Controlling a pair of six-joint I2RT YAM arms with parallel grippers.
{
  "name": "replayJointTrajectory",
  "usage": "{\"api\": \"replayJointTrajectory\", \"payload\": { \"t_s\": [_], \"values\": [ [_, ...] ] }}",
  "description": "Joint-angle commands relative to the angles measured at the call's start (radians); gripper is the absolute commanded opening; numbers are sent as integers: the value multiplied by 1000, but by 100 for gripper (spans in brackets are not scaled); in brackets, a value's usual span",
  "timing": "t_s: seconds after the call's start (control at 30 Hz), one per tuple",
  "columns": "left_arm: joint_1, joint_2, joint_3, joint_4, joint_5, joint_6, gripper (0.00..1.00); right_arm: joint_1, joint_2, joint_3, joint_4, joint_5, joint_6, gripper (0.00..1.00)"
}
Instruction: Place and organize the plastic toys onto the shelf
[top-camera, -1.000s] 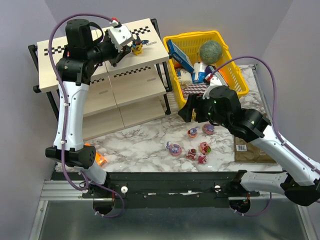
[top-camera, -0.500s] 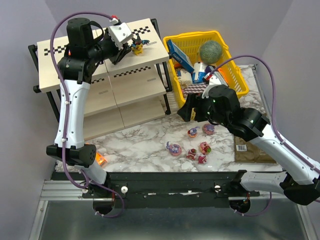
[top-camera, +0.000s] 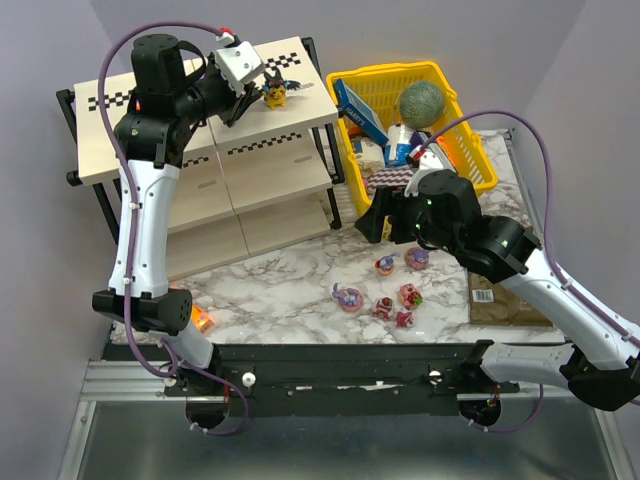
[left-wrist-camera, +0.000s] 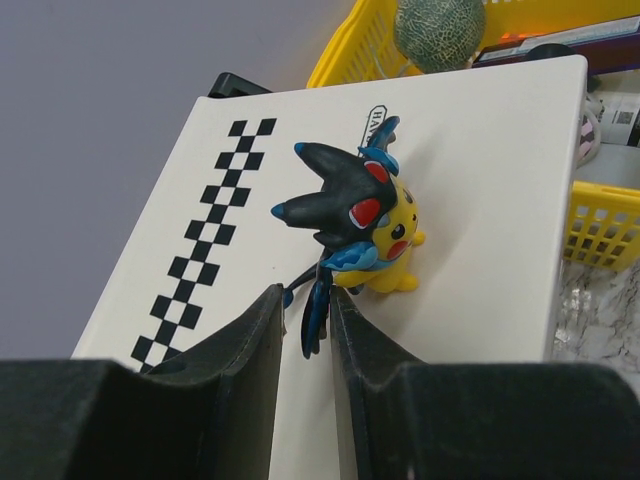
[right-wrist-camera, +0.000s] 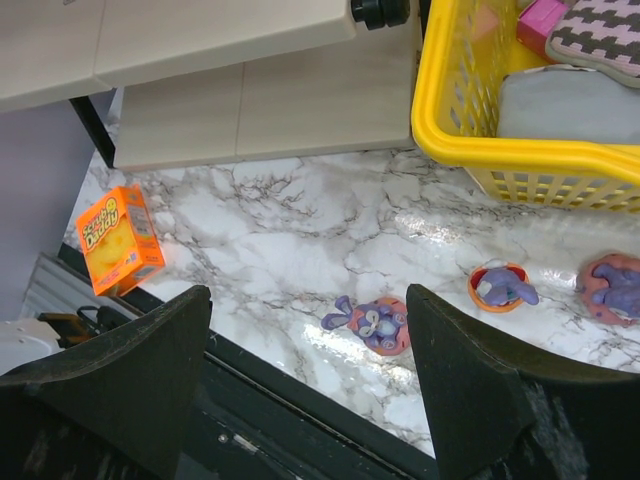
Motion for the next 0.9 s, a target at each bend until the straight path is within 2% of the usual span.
{"api": "replayJointTrajectory", "payload": {
  "t_s": [0.0,0.43,0.6,0.7,0.87],
  "values": [
    [8,-52,-12,26,-14,-15,33,-4,-16,-3,-26,24,20,86],
    [8,-175,-139,35,-19,-21,34,-4,-27,-3,-51,26,33,86],
    [8,-244,-184,94,45,-70,41,-2,-33,4,-60,21,28,86],
    [8,-278,-211,133,36,-99,45,-2,-38,3,-62,14,29,86],
    [8,-307,-208,101,71,-133,50,-2,-50,-9,-62,-6,30,86]
  ]
}}
